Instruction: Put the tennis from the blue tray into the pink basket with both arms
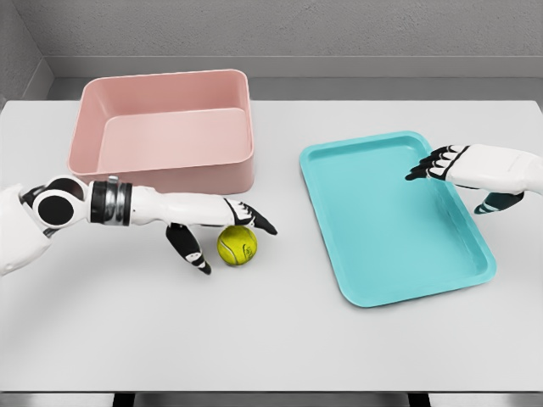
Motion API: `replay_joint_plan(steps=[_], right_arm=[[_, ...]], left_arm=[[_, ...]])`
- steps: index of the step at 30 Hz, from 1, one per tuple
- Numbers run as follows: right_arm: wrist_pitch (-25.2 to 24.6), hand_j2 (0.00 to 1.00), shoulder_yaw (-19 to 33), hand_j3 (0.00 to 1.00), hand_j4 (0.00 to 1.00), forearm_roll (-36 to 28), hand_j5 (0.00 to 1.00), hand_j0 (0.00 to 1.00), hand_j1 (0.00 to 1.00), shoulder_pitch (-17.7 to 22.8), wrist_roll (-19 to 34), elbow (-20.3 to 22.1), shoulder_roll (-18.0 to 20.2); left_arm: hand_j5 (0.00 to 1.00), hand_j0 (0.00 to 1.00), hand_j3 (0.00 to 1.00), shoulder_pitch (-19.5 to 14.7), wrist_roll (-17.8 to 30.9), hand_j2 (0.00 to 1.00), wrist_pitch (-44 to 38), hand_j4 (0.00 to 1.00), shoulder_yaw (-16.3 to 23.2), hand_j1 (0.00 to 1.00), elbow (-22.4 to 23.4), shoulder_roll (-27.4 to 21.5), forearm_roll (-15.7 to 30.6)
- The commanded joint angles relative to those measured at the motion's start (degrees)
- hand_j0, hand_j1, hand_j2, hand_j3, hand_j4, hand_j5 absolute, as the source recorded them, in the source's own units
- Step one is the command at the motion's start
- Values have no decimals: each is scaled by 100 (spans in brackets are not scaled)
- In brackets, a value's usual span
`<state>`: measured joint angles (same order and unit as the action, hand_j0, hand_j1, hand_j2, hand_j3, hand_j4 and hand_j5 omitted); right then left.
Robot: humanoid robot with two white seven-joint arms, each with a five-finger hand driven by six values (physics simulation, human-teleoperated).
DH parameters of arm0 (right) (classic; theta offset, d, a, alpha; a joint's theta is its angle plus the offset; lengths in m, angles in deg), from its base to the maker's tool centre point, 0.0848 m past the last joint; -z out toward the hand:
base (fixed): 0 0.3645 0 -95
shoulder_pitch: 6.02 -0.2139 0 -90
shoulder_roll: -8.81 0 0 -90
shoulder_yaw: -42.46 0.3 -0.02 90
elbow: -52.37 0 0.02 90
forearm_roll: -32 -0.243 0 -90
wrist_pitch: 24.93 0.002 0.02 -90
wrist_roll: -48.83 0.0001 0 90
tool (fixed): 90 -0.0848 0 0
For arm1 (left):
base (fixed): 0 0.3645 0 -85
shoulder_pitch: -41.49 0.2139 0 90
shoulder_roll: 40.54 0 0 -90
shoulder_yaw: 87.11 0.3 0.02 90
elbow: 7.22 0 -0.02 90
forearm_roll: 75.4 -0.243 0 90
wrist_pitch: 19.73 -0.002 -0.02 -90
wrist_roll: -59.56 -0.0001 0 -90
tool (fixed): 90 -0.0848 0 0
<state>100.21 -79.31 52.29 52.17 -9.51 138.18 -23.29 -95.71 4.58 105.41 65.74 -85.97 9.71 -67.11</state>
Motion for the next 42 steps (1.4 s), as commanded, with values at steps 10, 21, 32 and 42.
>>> replay_joint_plan(steps=[10, 21, 32, 42], right_arm=[[-14, 100, 31, 100, 100, -34, 100, 100, 100, 0, -2, -11, 10], [-14, 100, 31, 100, 100, -34, 100, 100, 100, -9, 7, -12, 10], [-14, 100, 40, 100, 100, -34, 100, 100, 100, -9, 7, -11, 1], [-14, 100, 40, 100, 100, -25, 100, 100, 100, -18, 7, -99, 1]], left_arm=[[100, 100, 100, 9, -2, 100, -13, 100, -1, 100, 325, 292, -20], [100, 100, 100, 26, -2, 100, -13, 100, 78, 100, 571, 292, -20], [100, 100, 100, 18, -2, 100, -13, 100, 87, 100, 685, 345, -20], [95, 95, 95, 26, -21, 95, -13, 95, 87, 95, 633, 345, -20]])
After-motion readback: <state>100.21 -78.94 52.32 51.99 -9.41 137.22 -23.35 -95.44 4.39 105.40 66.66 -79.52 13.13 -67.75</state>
